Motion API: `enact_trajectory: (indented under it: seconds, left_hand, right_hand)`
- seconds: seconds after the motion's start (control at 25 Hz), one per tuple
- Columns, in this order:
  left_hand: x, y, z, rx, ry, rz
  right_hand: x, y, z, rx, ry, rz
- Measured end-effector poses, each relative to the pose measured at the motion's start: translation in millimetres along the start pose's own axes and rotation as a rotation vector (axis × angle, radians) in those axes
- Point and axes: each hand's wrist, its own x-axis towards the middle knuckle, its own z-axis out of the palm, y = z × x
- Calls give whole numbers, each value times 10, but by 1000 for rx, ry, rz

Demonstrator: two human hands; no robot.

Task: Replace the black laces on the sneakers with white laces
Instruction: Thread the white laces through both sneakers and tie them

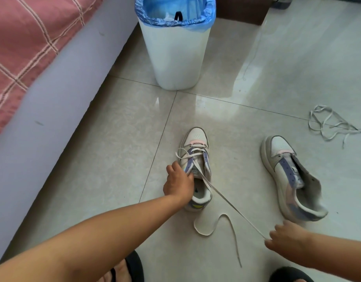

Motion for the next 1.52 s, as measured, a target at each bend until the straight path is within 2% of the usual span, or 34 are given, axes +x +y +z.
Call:
enact_trajectory:
  seconds: [0.04,0.08,0.16,0.2,0.28,0.36,0.44,0.52,0.64,0.68,0.76,0.84,0.92,1.04,1.12,1.2,1.32,1.44,1.52]
  left_hand:
    - [7,-18,-20,-9,-5,24]
    - [5,-44,-50,-18,-6,70]
    - [8,-89,-151,-58,42,192]
    - [37,-103,-221,-80,102,242]
    - [191,-124,-357,-2,190,343]
    - [390,-160,-412,143,122,450]
    - [517,-180,-407,143,8,479]
    - [547,-123,-416,-48,-82,346]
    - [523,93,-542,-682,-232,-19]
    - [543,139,-572,-821,-274,-95]
    - [574,170,-616,-955,-346,-152]
    - [586,156,-614,-981,-361,-143]
    - [573,134,-587,-892,-308,-123]
    - [427,65,-472,-493,-224,-86]
    - [275,-7,-313,-133,-240,72]
    - [171,-49,-159,117,-243,203]
    - [151,6,-67,179,-142,126]
    - [144,54,-41,164,-108,91]
    - [149,55,-37,120,-110,69]
  right_hand:
    - [1,-18,-150,-6,-116,-59]
    - [50,-10,-354,62,-6,-122]
    - [292,8,-675,251,287,58]
    - [400,-20,-864,334,492,121]
    - [614,-73,-1079,479,650,162]
    - [772,-122,-1289,505,712,209]
    - [849,-156,-1452,455,661,288]
    - [895,-176,-1511,436,585,339]
    - [943,-179,-1464,463,555,338]
    - [979,-178,-1437,463,580,338]
    - [967,-189,-1490,454,622,368]
    - [928,-198,-1553,512,595,393]
    - [922,-185,-1533,628,573,406]
    - [867,-151,-1534,713,513,357]
    - [882,-140,-1512,736,482,336]
    - [857,-127,-1522,756,460,303]
    - [576,-110,-1504,591,384,135]
    - [198,-216,-1284,335,180,-146]
    - [102,-325,-1153,455,166,-254]
